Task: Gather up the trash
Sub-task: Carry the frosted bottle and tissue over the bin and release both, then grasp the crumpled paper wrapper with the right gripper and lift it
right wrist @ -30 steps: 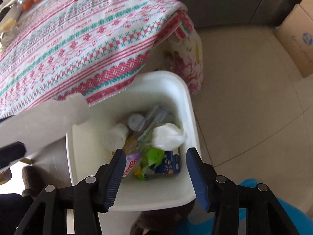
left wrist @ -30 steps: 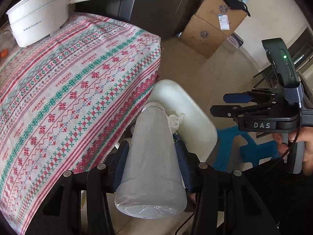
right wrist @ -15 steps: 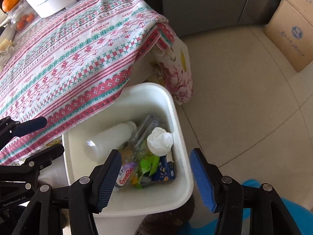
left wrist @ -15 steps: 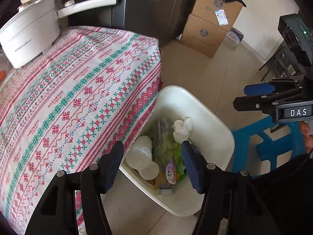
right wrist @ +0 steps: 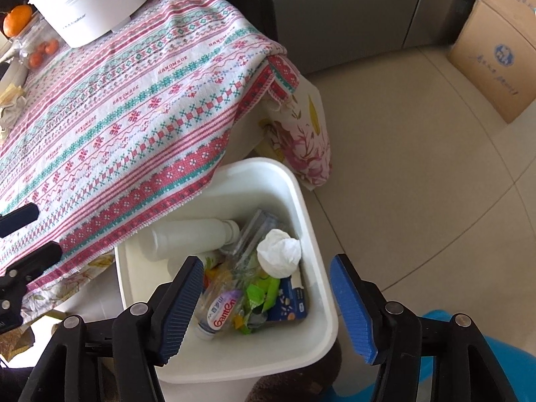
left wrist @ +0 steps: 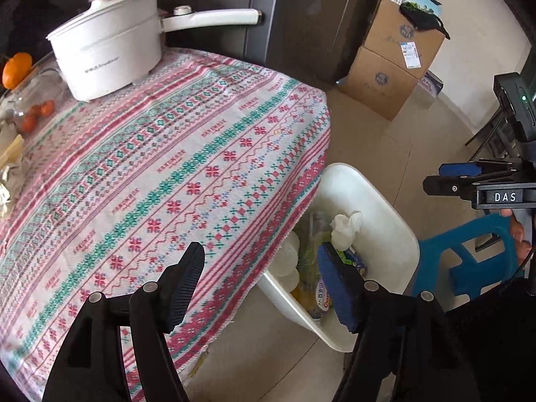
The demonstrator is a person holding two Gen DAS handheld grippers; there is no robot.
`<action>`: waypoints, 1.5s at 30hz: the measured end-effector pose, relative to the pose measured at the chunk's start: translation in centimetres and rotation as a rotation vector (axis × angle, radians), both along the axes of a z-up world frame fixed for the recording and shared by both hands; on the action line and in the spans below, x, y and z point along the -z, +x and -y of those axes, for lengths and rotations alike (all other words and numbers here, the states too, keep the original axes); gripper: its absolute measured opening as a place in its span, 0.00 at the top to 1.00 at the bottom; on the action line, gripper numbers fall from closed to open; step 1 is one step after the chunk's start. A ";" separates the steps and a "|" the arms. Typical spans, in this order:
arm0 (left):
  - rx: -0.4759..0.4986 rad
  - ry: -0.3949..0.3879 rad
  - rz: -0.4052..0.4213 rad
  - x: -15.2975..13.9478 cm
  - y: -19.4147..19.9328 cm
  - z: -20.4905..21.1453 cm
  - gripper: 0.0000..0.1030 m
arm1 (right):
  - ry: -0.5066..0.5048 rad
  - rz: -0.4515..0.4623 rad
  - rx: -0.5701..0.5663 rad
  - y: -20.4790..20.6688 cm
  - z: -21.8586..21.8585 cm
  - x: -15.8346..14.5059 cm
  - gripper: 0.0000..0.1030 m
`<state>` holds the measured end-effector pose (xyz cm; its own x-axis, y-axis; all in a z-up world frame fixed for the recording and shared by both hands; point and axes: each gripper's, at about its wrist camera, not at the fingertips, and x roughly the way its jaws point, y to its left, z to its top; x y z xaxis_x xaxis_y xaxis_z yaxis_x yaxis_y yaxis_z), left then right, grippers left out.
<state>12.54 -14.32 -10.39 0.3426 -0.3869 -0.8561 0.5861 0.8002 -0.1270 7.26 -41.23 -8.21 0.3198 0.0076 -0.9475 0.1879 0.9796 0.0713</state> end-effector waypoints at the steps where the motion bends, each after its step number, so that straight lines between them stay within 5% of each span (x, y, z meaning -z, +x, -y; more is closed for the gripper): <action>1: -0.015 0.000 0.005 -0.2 0.1 -0.6 0.28 | -0.001 0.005 0.001 0.1 -0.1 -0.1 0.35; 21: -0.462 -0.030 0.043 -2.6 4.1 -17.8 0.25 | -0.020 0.111 -0.120 4.0 -10.4 -2.0 0.26; 31: -0.658 -0.019 0.111 -3.7 3.4 -28.7 0.25 | 0.005 0.210 -0.249 7.5 -20.2 -2.2 0.23; 45: -0.773 0.045 0.156 -3.1 0.3 -38.8 0.24 | 0.076 0.359 -0.391 17.0 -36.8 1.4 0.18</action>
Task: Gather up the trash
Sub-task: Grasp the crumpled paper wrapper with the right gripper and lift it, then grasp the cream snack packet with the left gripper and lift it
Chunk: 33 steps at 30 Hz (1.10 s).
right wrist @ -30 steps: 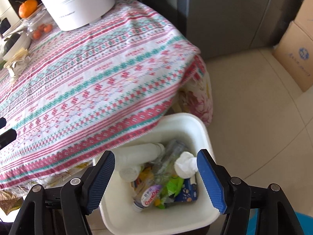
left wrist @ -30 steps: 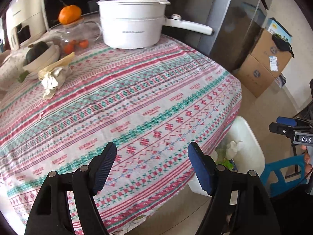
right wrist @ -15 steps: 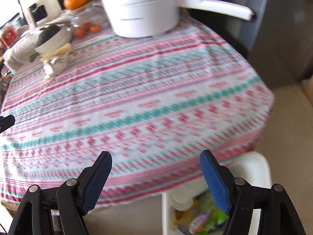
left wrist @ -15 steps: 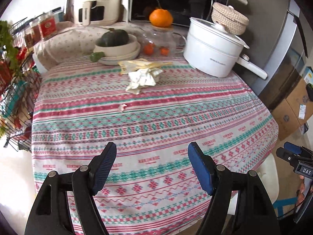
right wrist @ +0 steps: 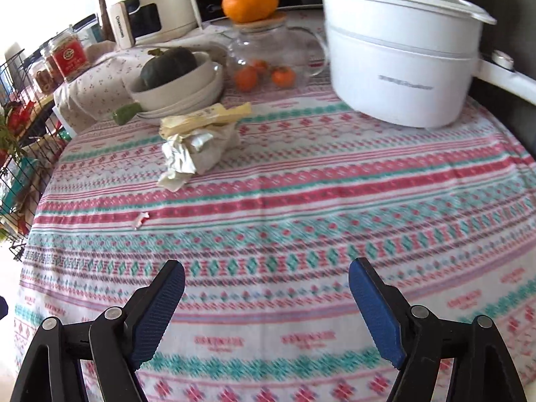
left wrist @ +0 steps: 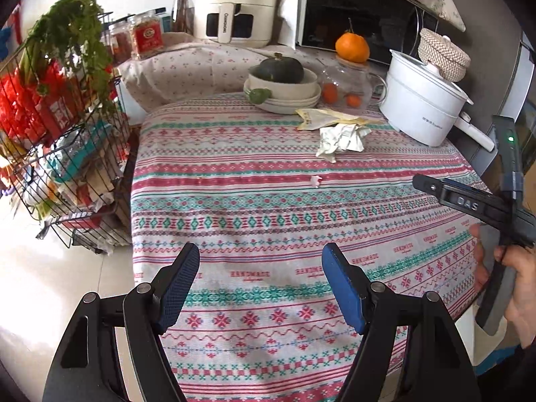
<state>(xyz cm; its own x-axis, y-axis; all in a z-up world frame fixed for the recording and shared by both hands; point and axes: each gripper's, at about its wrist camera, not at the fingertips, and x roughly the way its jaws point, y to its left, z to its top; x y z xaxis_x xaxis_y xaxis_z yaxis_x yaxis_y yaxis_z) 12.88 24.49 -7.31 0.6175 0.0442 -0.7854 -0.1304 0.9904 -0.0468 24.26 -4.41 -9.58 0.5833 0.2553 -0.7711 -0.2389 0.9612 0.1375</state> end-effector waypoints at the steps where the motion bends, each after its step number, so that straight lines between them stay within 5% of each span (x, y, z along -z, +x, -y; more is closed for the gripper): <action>1: -0.012 -0.006 0.000 0.0 -0.1 -0.7 0.24 | 0.003 0.004 -0.011 0.8 -1.1 0.5 0.18; 16: -0.141 -0.117 -0.009 0.1 -0.2 -5.5 0.24 | 0.086 0.022 0.058 11.7 -9.9 5.6 0.20; 17: -0.144 -0.120 -0.008 0.1 -0.1 -5.5 0.24 | 0.096 0.018 0.064 12.2 -9.9 5.8 0.23; 19: -0.147 -0.119 -0.008 0.0 0.0 -5.3 0.24 | 0.137 0.008 0.051 12.9 -9.7 5.9 0.59; 20: -0.146 -0.120 -0.008 0.0 0.1 -5.1 0.24 | 0.160 -0.009 0.032 13.1 -9.6 6.1 0.65; 26: -0.146 -0.158 -0.015 0.4 0.9 -3.8 0.25 | 0.136 -0.032 -0.033 10.5 -7.5 5.2 0.74; 33: -0.084 -0.304 -0.045 1.2 2.5 0.1 0.24 | 0.120 -0.097 -0.037 5.3 -0.8 3.5 0.74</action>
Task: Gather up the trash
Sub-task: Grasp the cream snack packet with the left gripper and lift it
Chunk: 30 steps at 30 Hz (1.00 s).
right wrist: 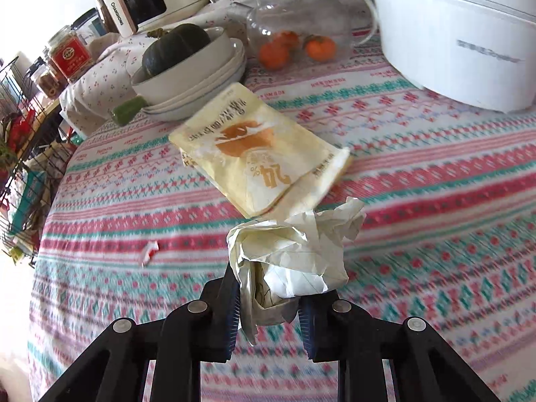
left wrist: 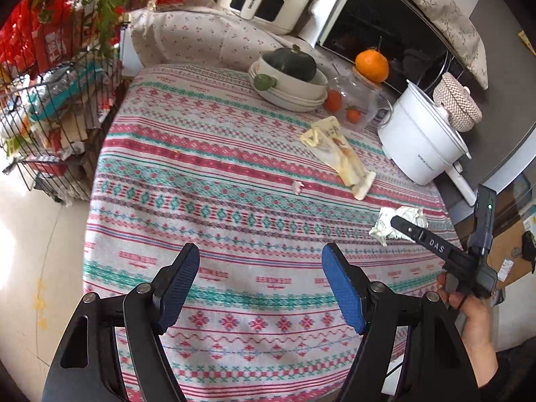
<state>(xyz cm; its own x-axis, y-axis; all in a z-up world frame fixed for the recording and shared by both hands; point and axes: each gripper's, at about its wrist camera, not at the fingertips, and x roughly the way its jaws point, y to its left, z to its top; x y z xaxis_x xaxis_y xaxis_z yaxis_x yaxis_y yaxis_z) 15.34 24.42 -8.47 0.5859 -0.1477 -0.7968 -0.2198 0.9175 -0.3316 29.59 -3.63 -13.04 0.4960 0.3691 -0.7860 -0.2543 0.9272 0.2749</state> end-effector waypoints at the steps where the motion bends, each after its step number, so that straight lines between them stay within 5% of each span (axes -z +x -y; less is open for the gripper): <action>1: 0.013 -0.009 -0.004 0.2 0.4 0.8 0.25 | -0.009 -0.007 0.005 -1.0 1.0 -0.3 0.74; 14: 0.105 0.047 0.008 2.7 10.1 8.2 0.27 | -0.044 -0.016 0.023 -8.7 10.0 -5.5 0.74; 18: 0.096 0.022 -0.001 4.3 14.6 8.7 0.44 | -0.061 -0.018 0.003 -9.1 11.8 -6.5 0.74; 26: 0.024 -0.040 -0.001 6.5 21.8 9.2 0.48 | -0.055 -0.006 0.065 -8.3 17.0 -7.2 0.74; 28: 0.000 -0.082 -0.009 7.3 22.8 8.9 0.55 | -0.060 -0.024 0.075 -8.1 17.7 -6.8 0.74; 30: -0.018 -0.098 -0.011 7.8 23.3 8.8 0.73 | -0.062 -0.042 0.082 -8.0 18.3 -6.4 0.74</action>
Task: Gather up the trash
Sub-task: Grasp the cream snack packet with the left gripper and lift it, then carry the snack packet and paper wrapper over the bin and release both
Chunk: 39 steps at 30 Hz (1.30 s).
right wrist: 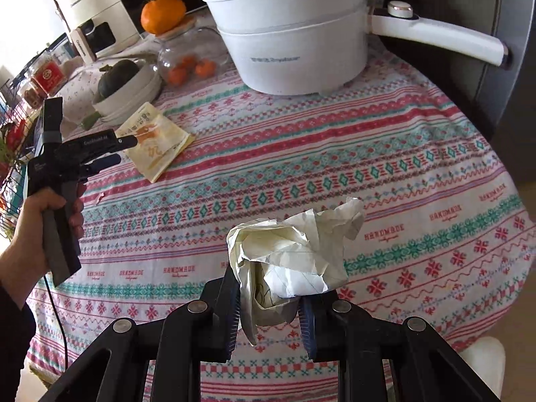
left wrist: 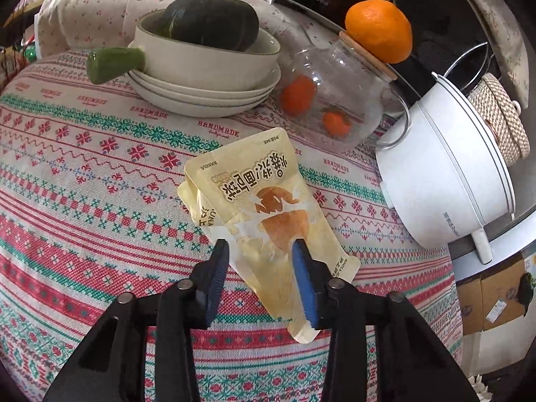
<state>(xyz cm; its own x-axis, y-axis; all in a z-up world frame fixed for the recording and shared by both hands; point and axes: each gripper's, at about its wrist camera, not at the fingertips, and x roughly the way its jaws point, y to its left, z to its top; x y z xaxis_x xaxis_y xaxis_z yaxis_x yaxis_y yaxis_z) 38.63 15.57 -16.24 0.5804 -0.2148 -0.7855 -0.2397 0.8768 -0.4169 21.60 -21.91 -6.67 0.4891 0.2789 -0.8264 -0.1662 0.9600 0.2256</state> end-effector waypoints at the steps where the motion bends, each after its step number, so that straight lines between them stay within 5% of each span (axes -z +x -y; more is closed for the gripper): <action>1: -0.002 -0.006 0.001 0.2 0.1 0.0 0.78 | -0.003 -0.004 0.000 0.0 0.2 0.1 0.74; 3: -0.009 -0.009 0.012 0.1 0.0 0.2 0.96 | -0.018 -0.004 0.001 -0.2 0.3 0.2 0.74; 5: 0.004 0.004 0.021 -0.6 -0.8 0.7 1.00 | -0.036 0.000 0.000 -0.4 0.5 0.2 0.74; 11: 0.142 0.137 0.062 -5.1 -5.6 4.1 1.00 | -0.038 0.001 0.041 -1.0 1.8 0.0 0.74; 21: 0.346 0.231 0.143 -12.1 -18.6 9.9 1.00 | 0.010 0.038 0.083 -5.2 2.9 -2.2 0.74; 39: 0.643 0.186 0.289 -14.8 -31.0 18.8 1.00 | -0.026 0.105 0.157 -14.0 7.4 -4.9 0.74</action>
<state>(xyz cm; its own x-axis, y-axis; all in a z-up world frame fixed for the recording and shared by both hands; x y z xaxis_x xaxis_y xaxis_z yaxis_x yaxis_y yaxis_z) 7.66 -3.20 -1.44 0.5737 -0.4611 -0.6770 0.4439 0.8696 -0.2161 7.58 -29.34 -1.78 0.6091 0.1719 -0.7742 -0.0354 0.9811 0.1900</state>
